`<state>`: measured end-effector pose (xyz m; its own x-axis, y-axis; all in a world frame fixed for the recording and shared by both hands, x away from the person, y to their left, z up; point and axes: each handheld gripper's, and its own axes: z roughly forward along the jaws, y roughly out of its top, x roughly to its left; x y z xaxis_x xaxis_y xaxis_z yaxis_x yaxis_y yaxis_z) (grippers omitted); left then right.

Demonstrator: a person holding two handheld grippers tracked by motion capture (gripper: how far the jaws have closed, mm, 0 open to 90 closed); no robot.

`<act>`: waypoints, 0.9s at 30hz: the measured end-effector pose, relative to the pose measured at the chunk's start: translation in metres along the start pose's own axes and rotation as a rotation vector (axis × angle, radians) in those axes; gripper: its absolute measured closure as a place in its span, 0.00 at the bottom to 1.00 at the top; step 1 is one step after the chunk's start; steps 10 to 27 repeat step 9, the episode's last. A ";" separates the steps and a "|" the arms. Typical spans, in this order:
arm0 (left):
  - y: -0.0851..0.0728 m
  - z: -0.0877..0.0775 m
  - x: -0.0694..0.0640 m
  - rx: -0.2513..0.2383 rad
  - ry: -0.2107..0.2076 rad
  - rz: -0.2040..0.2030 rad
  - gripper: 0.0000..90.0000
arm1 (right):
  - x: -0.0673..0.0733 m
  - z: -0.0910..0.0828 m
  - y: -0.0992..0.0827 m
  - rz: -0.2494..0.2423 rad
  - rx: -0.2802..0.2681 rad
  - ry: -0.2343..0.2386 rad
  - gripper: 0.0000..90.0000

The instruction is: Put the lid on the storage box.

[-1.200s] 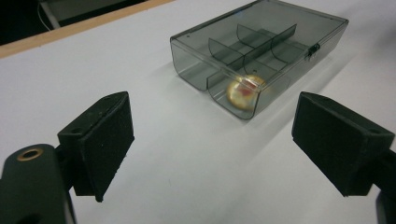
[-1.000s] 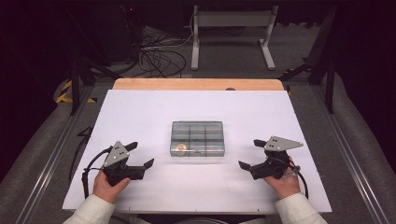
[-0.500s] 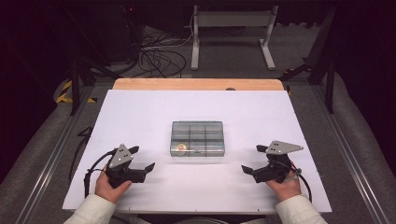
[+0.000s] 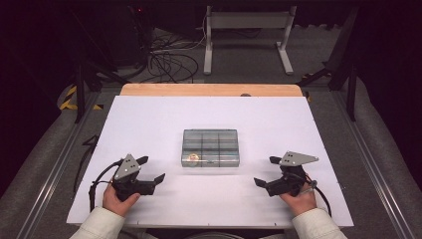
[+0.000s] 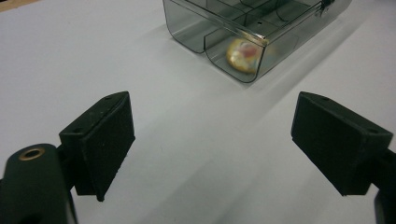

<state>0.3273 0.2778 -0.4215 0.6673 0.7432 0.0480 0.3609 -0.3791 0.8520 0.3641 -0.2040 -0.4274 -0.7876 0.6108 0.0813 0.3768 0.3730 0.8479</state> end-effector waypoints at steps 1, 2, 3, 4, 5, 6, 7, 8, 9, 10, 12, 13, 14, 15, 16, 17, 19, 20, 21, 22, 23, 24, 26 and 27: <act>0.000 0.000 0.000 0.001 0.000 0.002 0.16 | 0.000 0.001 0.000 -0.004 0.004 -0.002 0.00; 0.000 0.000 -0.001 0.002 0.001 0.005 0.16 | 0.001 0.001 0.000 -0.006 0.006 -0.003 0.00; 0.000 0.000 0.000 0.003 0.009 0.014 0.16 | 0.001 0.001 0.000 -0.009 0.006 -0.005 0.00; 0.000 0.000 -0.001 0.001 0.011 0.018 0.16 | 0.001 0.001 0.000 -0.011 0.005 -0.009 0.00; 0.000 -0.001 -0.001 -0.001 0.022 0.025 0.16 | 0.001 0.001 0.001 -0.013 0.004 -0.011 0.00; 0.000 -0.002 -0.001 -0.006 0.026 0.030 0.16 | 0.001 0.001 0.001 -0.013 0.003 -0.014 0.00; 0.000 -0.002 -0.002 -0.013 0.031 0.033 0.16 | 0.001 0.001 0.001 -0.013 0.004 -0.015 0.00; 0.001 -0.002 -0.002 -0.015 0.027 0.032 0.16 | 0.001 0.000 0.001 -0.013 0.004 -0.017 0.00; 0.001 -0.003 -0.001 -0.011 0.023 0.030 0.16 | 0.001 0.000 0.001 -0.014 0.003 -0.019 0.00; 0.001 -0.003 -0.001 -0.011 0.023 0.030 0.16 | 0.001 0.000 0.001 -0.014 0.003 -0.019 0.00; 0.001 -0.003 -0.001 -0.011 0.023 0.030 0.16 | 0.001 0.000 0.001 -0.014 0.003 -0.019 0.00; 0.001 -0.003 -0.001 -0.011 0.023 0.030 0.16 | 0.001 0.000 0.001 -0.014 0.003 -0.019 0.00; 0.001 -0.003 -0.001 -0.011 0.023 0.030 0.16 | 0.001 0.000 0.001 -0.014 0.003 -0.019 0.00; 0.001 -0.003 -0.001 -0.011 0.023 0.030 0.16 | 0.001 0.000 0.001 -0.014 0.003 -0.019 0.00; 0.001 -0.003 -0.001 -0.011 0.023 0.030 0.16 | 0.001 0.000 0.001 -0.014 0.003 -0.019 0.00; 0.001 -0.003 -0.001 -0.011 0.023 0.030 0.16 | 0.001 0.000 0.001 -0.014 0.003 -0.019 0.00; 0.001 -0.003 -0.001 -0.011 0.023 0.030 0.16 | 0.001 0.000 0.001 -0.014 0.003 -0.019 0.00; 0.001 -0.003 -0.001 -0.011 0.023 0.030 0.16 | 0.001 0.000 0.001 -0.014 0.003 -0.019 0.00; 0.001 -0.003 -0.001 -0.011 0.023 0.030 0.16 | 0.001 0.000 0.001 -0.014 0.003 -0.019 0.00; 0.001 -0.003 -0.001 -0.011 0.023 0.030 0.16 | 0.001 0.000 0.001 -0.014 0.003 -0.019 0.00; 0.001 -0.003 -0.001 -0.011 0.023 0.030 0.16 | 0.001 0.000 0.001 -0.014 0.003 -0.019 0.00; 0.001 -0.003 -0.001 -0.011 0.023 0.030 0.16 | 0.001 0.000 0.001 -0.014 0.003 -0.019 0.00; 0.001 -0.003 -0.001 -0.011 0.023 0.030 0.16 | 0.001 0.000 0.001 -0.014 0.003 -0.019 0.00; 0.001 -0.003 -0.001 -0.011 0.023 0.030 0.16 | 0.001 0.000 0.001 -0.014 0.003 -0.019 0.00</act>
